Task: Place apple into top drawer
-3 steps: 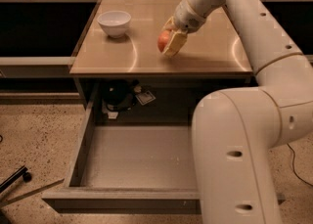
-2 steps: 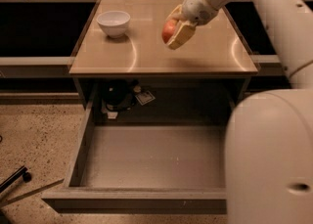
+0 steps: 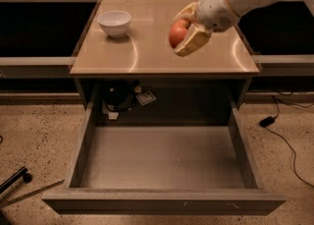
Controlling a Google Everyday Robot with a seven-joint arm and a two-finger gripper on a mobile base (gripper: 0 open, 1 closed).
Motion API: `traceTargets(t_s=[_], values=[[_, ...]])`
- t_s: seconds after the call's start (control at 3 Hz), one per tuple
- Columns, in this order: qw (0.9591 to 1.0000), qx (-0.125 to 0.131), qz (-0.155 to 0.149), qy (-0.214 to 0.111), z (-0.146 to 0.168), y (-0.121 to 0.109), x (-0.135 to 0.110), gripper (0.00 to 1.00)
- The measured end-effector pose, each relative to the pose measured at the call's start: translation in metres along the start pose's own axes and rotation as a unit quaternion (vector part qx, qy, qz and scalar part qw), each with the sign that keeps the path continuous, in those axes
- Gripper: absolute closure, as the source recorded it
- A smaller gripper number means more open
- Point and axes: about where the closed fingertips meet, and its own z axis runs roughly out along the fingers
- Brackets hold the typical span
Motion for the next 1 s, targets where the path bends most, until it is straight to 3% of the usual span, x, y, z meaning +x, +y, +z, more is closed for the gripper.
traceTargets(t_s=[0.33, 0.67, 1.0], values=[[0.9992, -0.037, 0.014, 0.007, 0.024, 0.029, 0.014, 1.0], [0.9992, -0.037, 0.014, 0.007, 0.024, 0.029, 0.014, 1.0], [0.9983, -0.053, 0.023, 0.009, 0.031, 0.047, 0.018, 1.0]])
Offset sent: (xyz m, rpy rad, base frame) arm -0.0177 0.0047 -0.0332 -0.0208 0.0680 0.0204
